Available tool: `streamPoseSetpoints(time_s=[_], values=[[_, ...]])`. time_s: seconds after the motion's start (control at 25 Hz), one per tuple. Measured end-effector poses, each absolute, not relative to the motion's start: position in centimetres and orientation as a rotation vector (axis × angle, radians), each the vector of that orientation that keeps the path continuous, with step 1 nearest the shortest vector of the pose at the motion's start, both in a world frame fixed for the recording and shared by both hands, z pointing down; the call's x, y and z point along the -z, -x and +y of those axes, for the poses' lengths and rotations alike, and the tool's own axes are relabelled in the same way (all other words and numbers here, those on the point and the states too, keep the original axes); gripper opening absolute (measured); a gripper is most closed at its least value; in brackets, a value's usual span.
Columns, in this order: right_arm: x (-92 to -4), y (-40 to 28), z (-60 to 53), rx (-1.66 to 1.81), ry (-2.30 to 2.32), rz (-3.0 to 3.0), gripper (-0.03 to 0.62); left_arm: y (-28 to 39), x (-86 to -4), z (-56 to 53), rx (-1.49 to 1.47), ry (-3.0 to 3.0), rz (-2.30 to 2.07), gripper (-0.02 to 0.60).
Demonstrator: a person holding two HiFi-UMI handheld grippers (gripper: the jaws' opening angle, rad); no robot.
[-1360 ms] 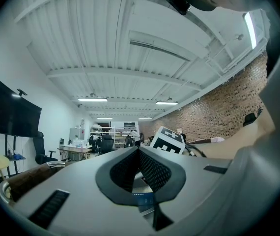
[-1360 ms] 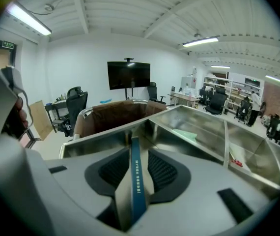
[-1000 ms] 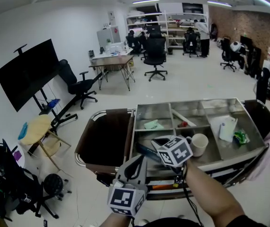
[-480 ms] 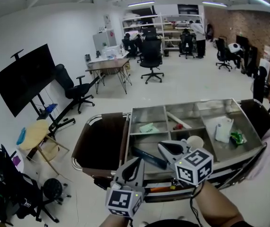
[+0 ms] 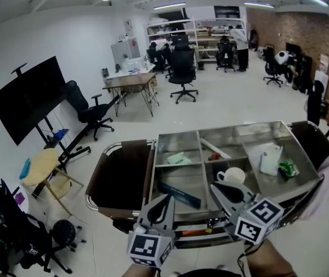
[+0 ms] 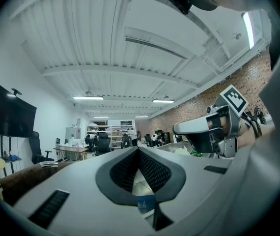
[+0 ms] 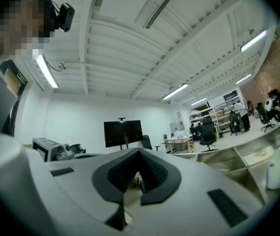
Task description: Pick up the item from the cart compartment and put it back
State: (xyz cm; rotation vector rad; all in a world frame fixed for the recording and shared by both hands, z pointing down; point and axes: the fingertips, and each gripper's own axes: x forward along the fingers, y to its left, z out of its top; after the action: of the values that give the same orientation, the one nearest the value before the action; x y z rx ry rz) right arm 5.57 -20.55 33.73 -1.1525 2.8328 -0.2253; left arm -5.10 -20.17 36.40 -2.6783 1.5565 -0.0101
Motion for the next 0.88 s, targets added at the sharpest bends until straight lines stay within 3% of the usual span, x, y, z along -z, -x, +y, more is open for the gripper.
streamPoseSetpoints(time_s=[0.4,0.88], values=[[-37.0,-10.8,-19.6,0.284,1.289,2.735,0.017,5.0,-36.3,-20.0,0.005,2.688,1.556,0.000],[-37.5,-10.7,-19.9,0.254,1.324,2.751,0.017,4.5,-36.4,-19.6,0.004,2.699,1.537,0.000]])
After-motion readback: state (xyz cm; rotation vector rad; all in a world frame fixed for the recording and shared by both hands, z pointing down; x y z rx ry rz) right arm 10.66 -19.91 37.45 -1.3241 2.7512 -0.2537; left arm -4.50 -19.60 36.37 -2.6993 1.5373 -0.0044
